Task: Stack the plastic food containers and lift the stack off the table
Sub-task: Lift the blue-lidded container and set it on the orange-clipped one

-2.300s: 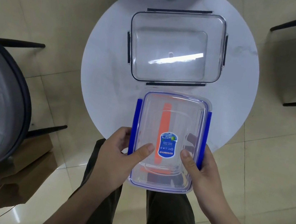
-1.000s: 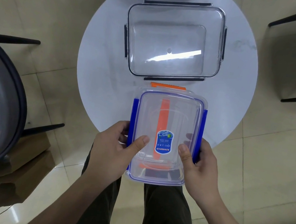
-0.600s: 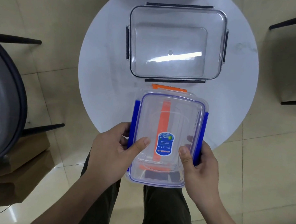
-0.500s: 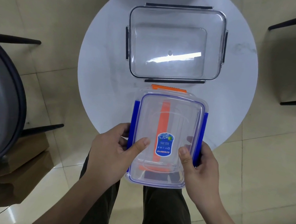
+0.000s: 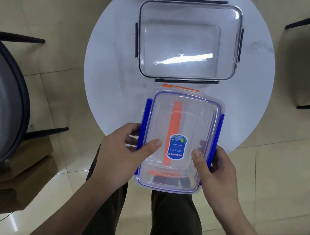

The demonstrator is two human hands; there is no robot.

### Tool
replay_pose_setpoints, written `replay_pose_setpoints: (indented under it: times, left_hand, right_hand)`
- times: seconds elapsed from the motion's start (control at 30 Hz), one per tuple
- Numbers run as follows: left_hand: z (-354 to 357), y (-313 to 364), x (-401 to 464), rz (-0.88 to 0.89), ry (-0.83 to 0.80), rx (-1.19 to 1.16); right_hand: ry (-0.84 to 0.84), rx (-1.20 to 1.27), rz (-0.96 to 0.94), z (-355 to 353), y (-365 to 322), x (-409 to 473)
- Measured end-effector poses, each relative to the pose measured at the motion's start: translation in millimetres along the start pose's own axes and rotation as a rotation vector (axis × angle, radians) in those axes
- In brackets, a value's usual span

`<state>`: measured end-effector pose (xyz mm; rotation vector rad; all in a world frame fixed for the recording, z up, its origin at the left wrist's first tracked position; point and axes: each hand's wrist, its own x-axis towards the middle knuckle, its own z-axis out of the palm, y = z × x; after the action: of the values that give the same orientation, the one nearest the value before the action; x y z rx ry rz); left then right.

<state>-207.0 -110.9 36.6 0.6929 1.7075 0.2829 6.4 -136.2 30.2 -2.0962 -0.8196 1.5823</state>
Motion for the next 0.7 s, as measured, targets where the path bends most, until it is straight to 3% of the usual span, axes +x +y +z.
replay_pose_setpoints:
  times: [0.4, 0.7]
  left_hand:
    - [-16, -3, 9, -0.042, -0.059, -0.155]
    - [-23, -6, 20, -0.057, -0.16, -0.141]
  right_hand:
    - [0.006, 0.084, -0.035, -19, 8, 7]
    - [-0.168, 0.181, 0.075, -26, 14, 18]
